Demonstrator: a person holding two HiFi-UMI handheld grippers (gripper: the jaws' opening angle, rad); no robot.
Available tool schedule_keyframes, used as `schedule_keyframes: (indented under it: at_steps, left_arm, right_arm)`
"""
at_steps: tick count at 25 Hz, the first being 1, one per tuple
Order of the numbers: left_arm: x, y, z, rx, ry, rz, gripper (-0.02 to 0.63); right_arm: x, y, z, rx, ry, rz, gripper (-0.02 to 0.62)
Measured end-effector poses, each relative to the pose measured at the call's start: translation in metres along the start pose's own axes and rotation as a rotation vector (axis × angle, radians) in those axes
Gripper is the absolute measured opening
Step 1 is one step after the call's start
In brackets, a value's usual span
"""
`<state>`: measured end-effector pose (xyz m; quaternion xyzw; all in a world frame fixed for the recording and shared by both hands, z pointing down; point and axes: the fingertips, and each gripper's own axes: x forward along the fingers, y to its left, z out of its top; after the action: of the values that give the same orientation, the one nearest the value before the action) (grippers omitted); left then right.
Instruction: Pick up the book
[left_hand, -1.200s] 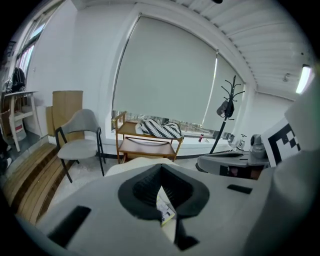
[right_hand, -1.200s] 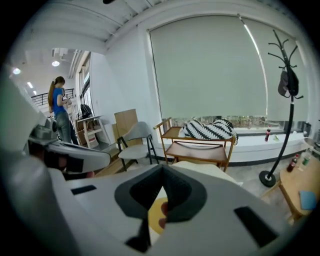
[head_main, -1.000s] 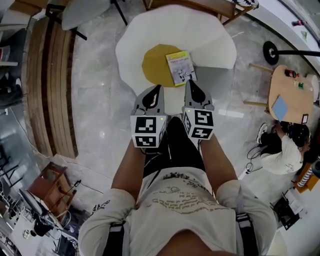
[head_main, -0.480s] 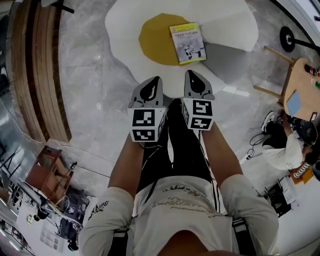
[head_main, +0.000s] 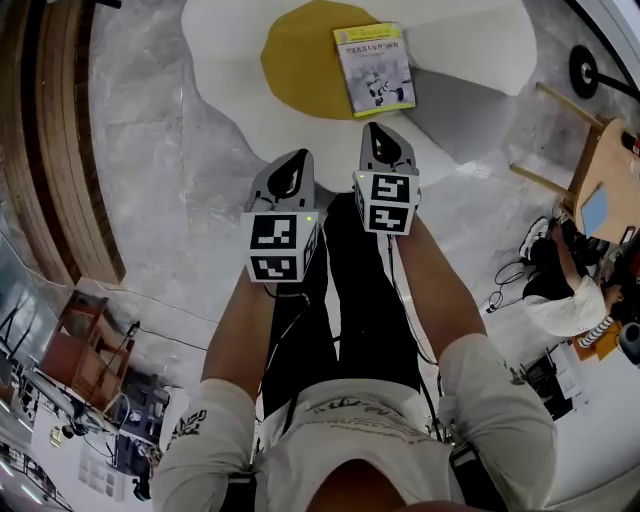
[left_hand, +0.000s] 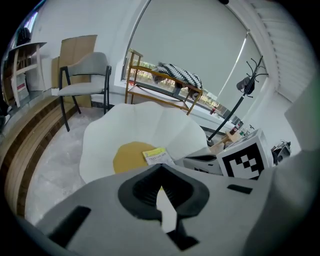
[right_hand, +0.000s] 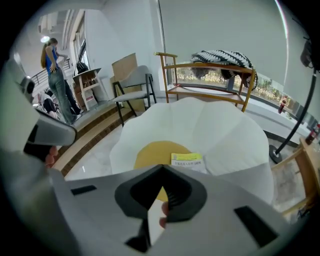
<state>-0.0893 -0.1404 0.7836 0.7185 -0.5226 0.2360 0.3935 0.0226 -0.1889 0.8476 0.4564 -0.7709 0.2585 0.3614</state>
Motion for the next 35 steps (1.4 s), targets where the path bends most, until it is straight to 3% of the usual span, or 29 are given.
schedule_keyframes:
  at_steps: [8,14,22,35]
  left_arm:
    - [0.04,0.015,-0.007,0.028,0.013,-0.028,0.012]
    - [0.049,0.033,-0.04,0.029,0.065,-0.042,0.012]
    - [0.06,0.064,-0.077,-0.025,0.112,-0.027,0.012]
    - [0.064,0.071,-0.088,-0.088,0.126,-0.072,0.012]
  right_arm:
    - [0.073,-0.014,-0.014,0.025,-0.005,-0.057,0.037]
    - [0.147,-0.035,-0.016,0.055,-0.003,-0.144,0.126]
    - [0.216,-0.032,-0.06,-0.157,0.152,-0.161,0.149]
    - [0.25,-0.038,-0.102,-0.307,0.275,-0.243,0.163]
